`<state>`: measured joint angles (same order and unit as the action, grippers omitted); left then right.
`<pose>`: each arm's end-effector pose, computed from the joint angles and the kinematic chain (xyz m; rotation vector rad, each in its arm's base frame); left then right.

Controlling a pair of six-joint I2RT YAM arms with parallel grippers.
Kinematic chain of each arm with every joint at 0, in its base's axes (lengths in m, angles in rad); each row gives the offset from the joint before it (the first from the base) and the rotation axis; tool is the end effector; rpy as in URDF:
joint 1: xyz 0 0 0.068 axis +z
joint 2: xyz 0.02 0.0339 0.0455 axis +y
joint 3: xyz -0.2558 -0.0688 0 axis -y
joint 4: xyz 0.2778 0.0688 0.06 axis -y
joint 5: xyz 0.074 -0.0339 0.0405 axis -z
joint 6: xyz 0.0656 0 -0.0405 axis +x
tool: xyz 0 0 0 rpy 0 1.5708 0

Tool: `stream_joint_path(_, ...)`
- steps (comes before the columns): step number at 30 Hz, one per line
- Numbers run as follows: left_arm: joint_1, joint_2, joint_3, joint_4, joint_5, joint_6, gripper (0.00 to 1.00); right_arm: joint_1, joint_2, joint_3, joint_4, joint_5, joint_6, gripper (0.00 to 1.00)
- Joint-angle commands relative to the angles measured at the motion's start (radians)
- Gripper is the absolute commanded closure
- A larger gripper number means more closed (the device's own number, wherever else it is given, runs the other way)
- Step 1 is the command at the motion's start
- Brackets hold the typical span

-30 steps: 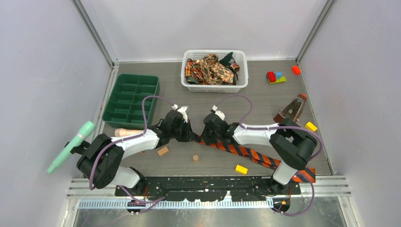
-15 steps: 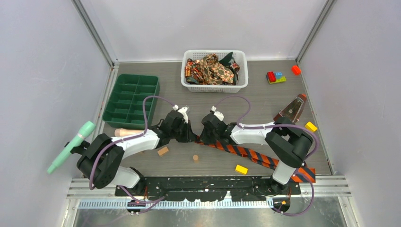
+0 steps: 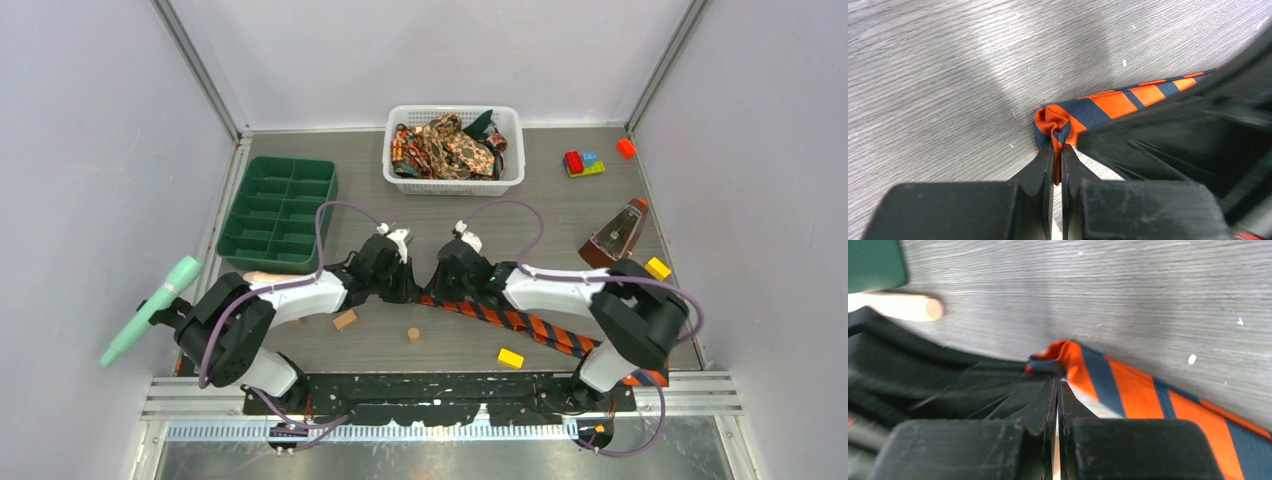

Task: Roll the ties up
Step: Roll the tie at the center of the board.

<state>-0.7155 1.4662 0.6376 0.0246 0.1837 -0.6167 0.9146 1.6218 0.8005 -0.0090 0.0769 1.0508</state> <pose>0.2347 -0.2199 0.1040 0.2186 2.5193 -0.8129 0.2238 0.2824 0.1036 0.2125 2.5538 0.7728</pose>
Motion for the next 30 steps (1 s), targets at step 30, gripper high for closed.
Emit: stream_joint_path(30, -0.052, 0.077, 0.104, -0.064, -0.006, 0.024, 0.68, 0.004, -0.097, -0.049, -0.157, 0.165, -0.011, 0.96)
